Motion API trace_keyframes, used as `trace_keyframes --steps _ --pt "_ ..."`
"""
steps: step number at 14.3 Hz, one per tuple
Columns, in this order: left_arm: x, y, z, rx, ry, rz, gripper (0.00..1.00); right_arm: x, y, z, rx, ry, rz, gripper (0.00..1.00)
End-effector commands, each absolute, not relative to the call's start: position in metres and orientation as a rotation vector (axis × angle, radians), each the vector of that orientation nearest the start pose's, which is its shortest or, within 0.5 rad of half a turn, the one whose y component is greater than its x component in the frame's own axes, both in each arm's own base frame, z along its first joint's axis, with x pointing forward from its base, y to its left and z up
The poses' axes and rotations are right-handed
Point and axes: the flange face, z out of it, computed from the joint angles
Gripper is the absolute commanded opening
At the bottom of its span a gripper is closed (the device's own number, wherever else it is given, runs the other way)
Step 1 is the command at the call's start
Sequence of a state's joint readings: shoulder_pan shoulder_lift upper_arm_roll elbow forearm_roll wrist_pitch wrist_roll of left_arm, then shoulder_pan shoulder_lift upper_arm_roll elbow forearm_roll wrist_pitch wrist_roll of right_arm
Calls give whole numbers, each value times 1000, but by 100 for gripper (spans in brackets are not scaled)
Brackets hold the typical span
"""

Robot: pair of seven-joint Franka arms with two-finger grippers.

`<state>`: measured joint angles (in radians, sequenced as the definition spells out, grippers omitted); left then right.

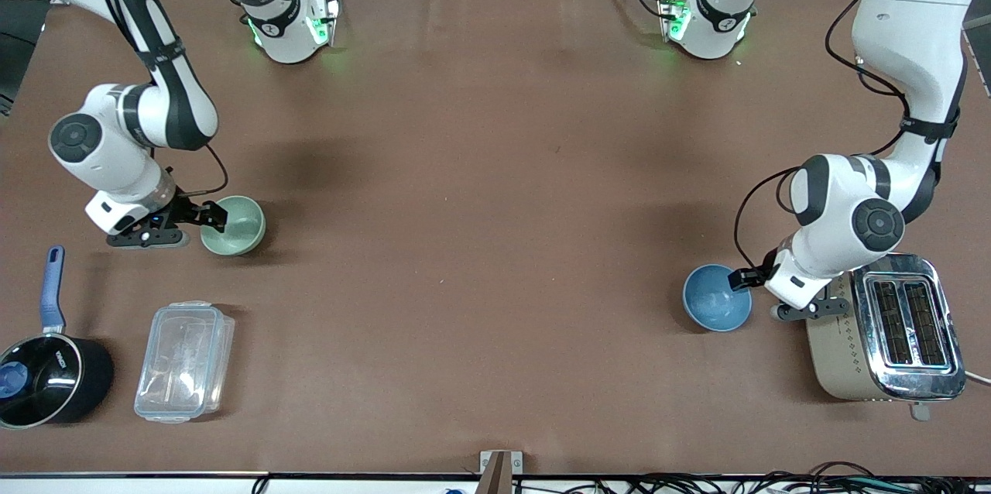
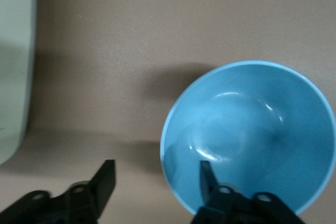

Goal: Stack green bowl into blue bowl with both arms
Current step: 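Grasp the green bowl rim with the right gripper while the left grasps the blue bowl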

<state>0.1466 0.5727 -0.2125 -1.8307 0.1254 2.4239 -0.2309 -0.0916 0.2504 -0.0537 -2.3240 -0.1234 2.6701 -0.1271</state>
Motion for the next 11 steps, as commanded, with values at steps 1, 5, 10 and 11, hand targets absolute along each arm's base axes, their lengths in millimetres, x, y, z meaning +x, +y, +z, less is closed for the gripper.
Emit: trace_keyframes --steps 1,5,10,11 --pt "655 -30 222 -3166 -195 -82 35 514 -78 220 -3219 -222 -161 94" --pt "657 -31 217 -3172 -195 -103 6 508 -79 201 -3216 -225 -109 74" --pt "663 -58 243 -3180 -191 -139 0 510 -76 198 -3215 -206 -78 0" --pt "659 -82 259 -3185 -196 -123 0 513 -78 201 -3216 -202 -56 0"
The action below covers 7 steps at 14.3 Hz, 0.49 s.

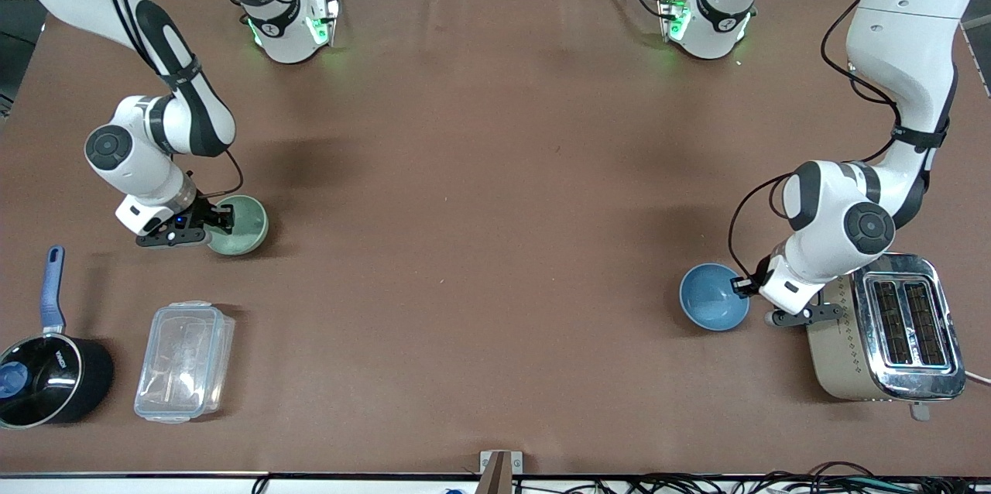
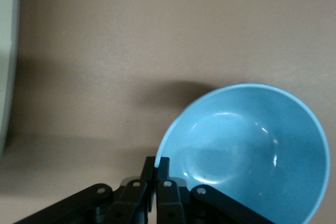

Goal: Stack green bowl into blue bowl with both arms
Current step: 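Slide the blue bowl with the left gripper toward the green bowl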

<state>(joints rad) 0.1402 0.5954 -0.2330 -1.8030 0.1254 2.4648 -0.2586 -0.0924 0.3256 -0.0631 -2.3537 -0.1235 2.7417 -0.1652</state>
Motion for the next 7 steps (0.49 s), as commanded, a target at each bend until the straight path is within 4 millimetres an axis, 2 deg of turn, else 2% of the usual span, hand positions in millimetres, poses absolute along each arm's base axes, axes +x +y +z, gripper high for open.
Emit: trace_keyframes --steps 1,4,5,7 --pt "661 -103 272 -3190 -247 -110 0 514 -78 203 -3213 -197 12 0" --pt "650 -207 296 -3186 -467 -73 0 530 -76 242 -3198 -168 182 0" --pt "640 -249 300 -3195 -484 -76 0 536 -73 258 -3179 -141 208 0" --pt "623 -312 293 -3199 -545 -62 0 550 -57 297 -3134 -117 263 0"
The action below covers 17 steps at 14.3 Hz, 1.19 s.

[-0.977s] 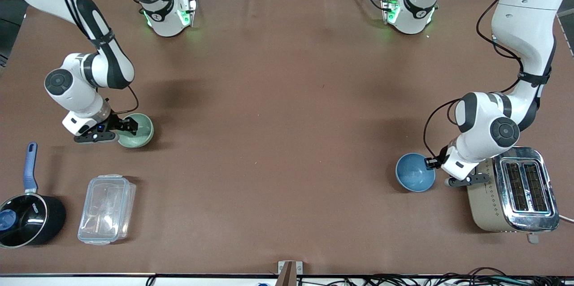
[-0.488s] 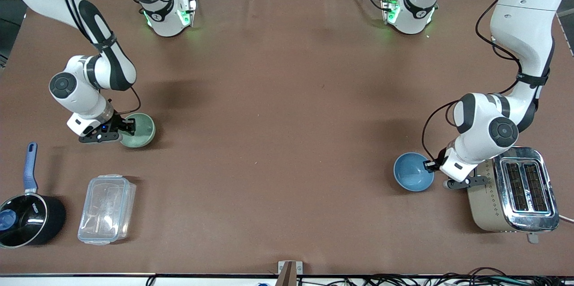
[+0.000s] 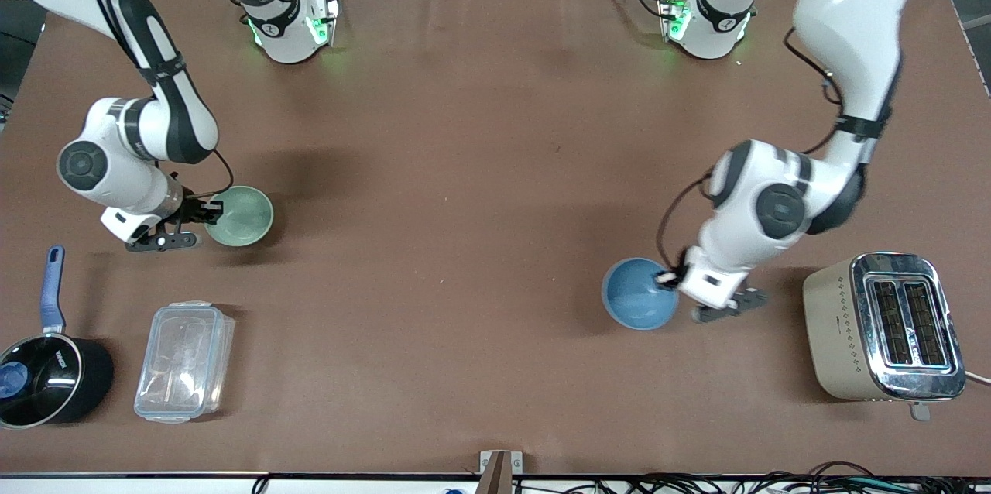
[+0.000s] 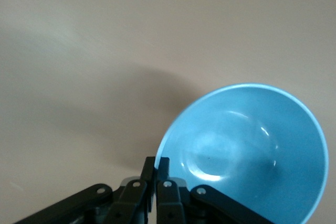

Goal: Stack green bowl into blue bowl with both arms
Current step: 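Slide the blue bowl with the left gripper toward the green bowl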

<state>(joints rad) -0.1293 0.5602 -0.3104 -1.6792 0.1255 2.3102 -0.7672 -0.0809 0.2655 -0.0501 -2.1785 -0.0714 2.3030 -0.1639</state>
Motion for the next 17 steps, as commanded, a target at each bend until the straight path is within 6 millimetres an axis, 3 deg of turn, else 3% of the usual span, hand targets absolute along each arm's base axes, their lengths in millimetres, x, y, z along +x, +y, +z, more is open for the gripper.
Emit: trace_keyframes --steps 1,4,6,9,12,14,15,16,17 --pt "613 -341 290 -3205 -547 -54 0 559 -54 318 -3122 -112 292 0" --pt "570 -423 267 -3211 -551 -1 0 585 -34 391 -3029 -90 360 0" --pt "545 -473 257 -3223 -545 14 0 597 -15 428 -3017 -11 337 0" --pt "512 -512 245 -3231 -483 39 0 602 54 436 -3011 169 324 0" --pt "489 -534 218 -3244 -424 63 2 602 130 423 -2971 312 315 0" --pt "489 -533 211 -3240 -432 78 26 601 164 412 -2961 355 303 0" --pt "493 -532 216 -3245 -431 61 67 600 176 406 -2958 359 307 0" --pt "501 -527 231 -3250 -438 26 98 598 188 401 -2956 338 310 0" --pt "522 -512 264 -3260 -484 -50 100 598 195 396 -2953 326 309 0"
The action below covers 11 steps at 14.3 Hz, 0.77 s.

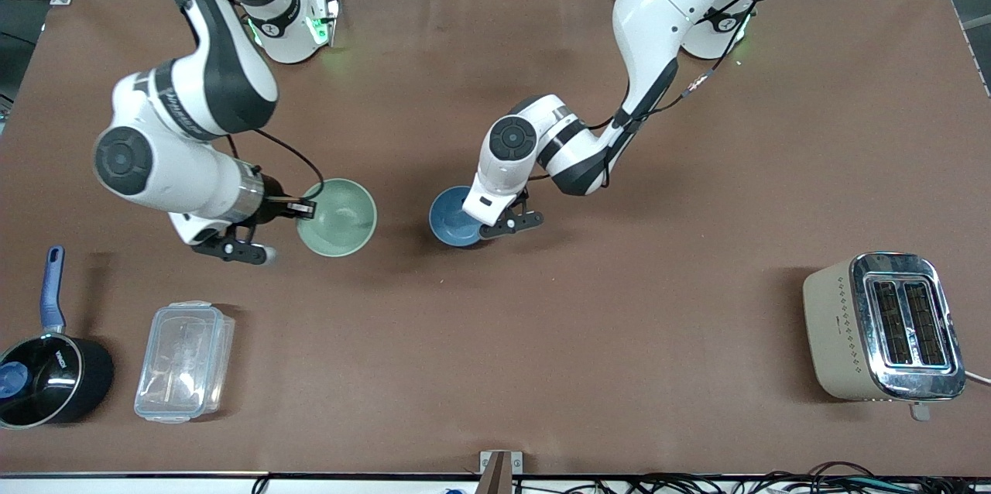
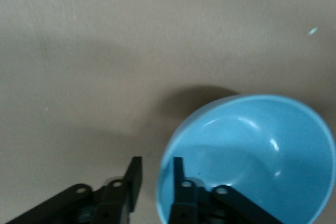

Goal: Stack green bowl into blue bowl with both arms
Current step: 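Release the blue bowl and lift the left gripper away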

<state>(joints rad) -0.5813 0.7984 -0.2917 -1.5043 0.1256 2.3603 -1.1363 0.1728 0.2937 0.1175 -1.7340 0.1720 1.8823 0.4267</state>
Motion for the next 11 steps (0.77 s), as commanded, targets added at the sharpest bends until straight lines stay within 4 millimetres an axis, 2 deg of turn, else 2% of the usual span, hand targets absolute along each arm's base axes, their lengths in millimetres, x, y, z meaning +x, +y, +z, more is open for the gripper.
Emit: trace_keyframes --steps 1,3,4,7,9,11 --pt "543 -490 288 -3251 -537 -101 100 596 207 389 -2948 333 310 0" --pt "576 -445 358 -3221 -609 -163 100 587 250 374 -2938 356 310 0" --pt "592 -416 384 -3200 -567 -164 100 581 273 365 -2935 394 296 0" --pt "615 -334 443 -3140 -357 -117 100 561 330 338 -2930 463 281 0" --pt "624 -279 475 -3107 -306 -88 100 542 352 316 -2935 469 279 0" --pt "629 -234 503 -3097 -268 -98 100 530 356 296 -2927 489 239 0"
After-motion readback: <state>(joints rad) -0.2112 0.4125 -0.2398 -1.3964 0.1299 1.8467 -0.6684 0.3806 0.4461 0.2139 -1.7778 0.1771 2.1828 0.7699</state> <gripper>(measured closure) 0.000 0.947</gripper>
